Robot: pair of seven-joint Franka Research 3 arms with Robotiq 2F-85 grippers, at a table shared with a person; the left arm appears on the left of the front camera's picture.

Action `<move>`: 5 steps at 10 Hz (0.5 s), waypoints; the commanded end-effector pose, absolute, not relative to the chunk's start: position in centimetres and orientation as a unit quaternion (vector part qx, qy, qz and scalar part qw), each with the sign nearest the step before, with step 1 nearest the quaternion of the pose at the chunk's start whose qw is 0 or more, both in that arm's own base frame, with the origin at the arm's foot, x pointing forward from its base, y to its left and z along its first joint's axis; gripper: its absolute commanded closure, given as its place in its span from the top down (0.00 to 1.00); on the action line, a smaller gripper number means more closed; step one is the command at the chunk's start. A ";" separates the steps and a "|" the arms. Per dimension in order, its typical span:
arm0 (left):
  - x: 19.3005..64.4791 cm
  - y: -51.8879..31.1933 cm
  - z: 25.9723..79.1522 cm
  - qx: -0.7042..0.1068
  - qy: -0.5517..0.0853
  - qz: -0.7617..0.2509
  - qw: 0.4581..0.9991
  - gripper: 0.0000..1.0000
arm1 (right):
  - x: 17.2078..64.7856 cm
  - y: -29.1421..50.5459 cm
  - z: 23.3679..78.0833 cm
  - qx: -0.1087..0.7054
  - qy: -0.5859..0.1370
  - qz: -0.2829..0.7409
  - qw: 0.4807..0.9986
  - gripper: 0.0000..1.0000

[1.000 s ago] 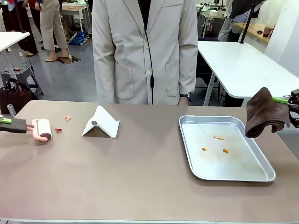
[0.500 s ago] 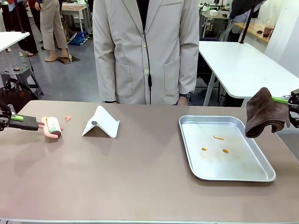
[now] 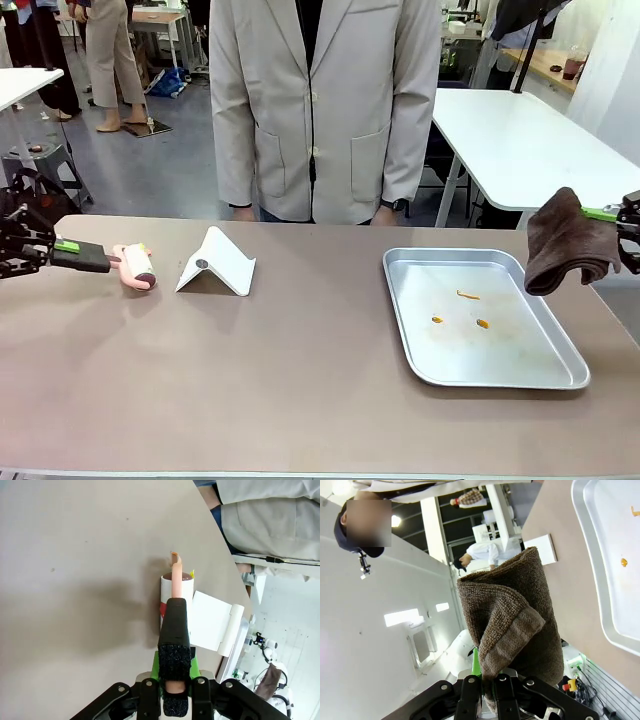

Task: Clean the surface of the table.
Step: If a person points to the right, clean the right side of the table with your right hand, and if they point to the left, clean the left side with your left hand.

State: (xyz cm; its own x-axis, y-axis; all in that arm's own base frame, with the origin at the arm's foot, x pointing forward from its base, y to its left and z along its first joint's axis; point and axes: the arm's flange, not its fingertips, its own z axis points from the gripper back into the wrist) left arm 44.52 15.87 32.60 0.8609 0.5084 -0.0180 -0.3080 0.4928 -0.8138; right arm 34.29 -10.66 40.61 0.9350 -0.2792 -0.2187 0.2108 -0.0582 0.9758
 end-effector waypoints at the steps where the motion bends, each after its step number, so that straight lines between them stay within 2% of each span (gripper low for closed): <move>1: 44.5 14.5 32.3 -0.441 -0.110 0.253 0.854 0.22 | 34.4 -10.7 41.0 0.713 -0.030 -0.180 0.677 0.00; 5: 45.3 15.3 33.7 -0.459 -0.116 0.257 0.842 0.22 | 34.4 -10.7 41.0 0.713 -0.030 -0.180 0.677 0.00</move>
